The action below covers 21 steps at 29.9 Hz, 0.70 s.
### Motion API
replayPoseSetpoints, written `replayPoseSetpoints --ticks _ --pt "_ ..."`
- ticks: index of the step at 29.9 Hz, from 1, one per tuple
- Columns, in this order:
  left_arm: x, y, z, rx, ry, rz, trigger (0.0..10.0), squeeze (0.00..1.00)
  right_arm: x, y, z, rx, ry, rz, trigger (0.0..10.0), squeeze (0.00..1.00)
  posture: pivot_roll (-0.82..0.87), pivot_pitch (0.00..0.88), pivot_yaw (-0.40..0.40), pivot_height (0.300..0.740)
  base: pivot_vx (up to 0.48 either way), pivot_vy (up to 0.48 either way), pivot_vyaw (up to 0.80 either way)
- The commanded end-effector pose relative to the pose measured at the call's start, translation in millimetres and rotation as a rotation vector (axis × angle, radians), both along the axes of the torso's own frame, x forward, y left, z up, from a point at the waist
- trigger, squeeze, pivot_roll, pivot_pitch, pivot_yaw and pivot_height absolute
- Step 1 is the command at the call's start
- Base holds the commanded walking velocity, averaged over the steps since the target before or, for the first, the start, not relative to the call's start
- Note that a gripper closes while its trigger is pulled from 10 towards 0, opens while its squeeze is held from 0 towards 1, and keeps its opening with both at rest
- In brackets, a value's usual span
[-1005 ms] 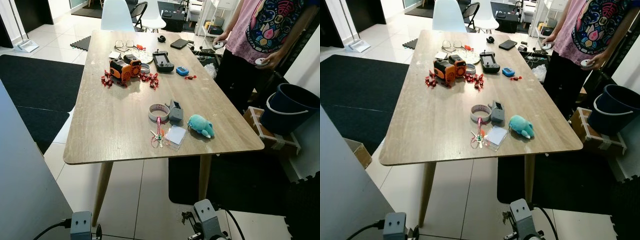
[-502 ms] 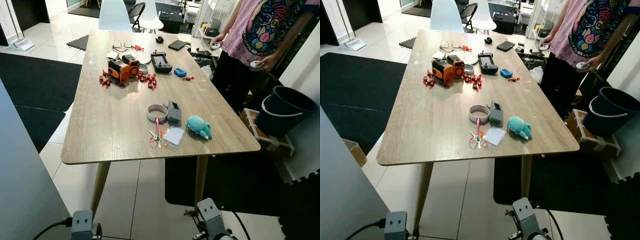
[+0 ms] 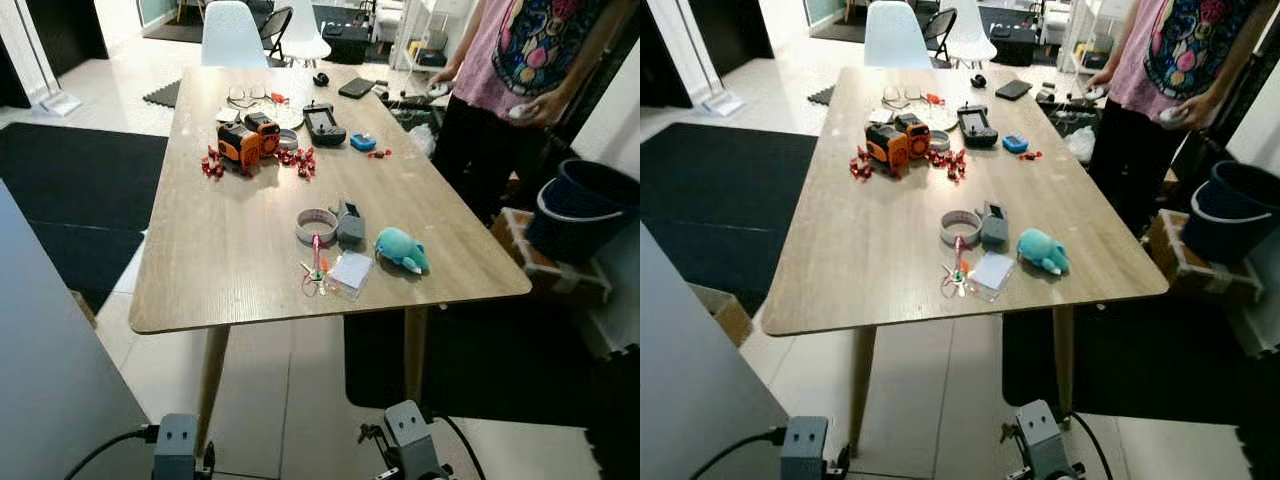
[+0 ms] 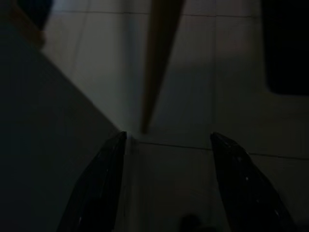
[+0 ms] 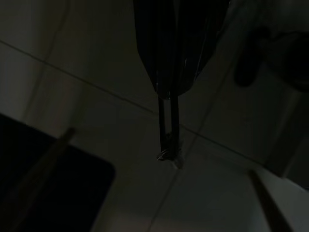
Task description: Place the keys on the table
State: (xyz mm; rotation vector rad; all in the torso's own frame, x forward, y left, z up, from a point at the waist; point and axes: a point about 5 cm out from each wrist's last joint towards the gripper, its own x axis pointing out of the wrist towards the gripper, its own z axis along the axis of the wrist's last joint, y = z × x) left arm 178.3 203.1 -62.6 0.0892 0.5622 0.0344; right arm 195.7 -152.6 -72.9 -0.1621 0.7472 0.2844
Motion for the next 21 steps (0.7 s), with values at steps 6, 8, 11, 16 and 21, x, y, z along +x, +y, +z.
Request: replayPoseSetpoints --ticks 6,8,11,16,21 --pt "0.0 12.9 2 0.030 0.023 -0.046 10.0 0.00 -7.2 2.5 -4 0.023 0.012 -0.073 10.0 0.00 0.10 0.062 0.041 0.740 0.000 0.000 0.00" --pt "0.3 12.6 2 0.027 0.023 -0.047 10.0 0.00 -7.1 1.2 -4 0.022 0.012 -0.078 10.0 0.00 0.10 0.062 0.038 0.740 0.000 0.000 0.00" --pt "1.3 9.9 1 0.017 0.023 -0.047 10.0 0.00 -6.3 -4.6 -3 0.015 0.009 -0.089 10.0 0.00 0.10 0.064 0.023 0.740 0.000 0.000 0.00" --pt "1.3 6.3 0 0.003 0.026 -0.040 10.0 0.00 -5.7 -8.2 -3 0.008 0.009 -0.098 10.0 0.00 0.10 0.066 0.010 0.740 0.000 0.000 0.00" --pt "0.3 3.7 -1 -0.013 0.021 -0.019 10.0 0.00 -4.4 -9.0 -2 0.004 0.010 -0.094 10.0 0.00 0.10 0.068 0.001 0.740 0.000 0.000 0.00"
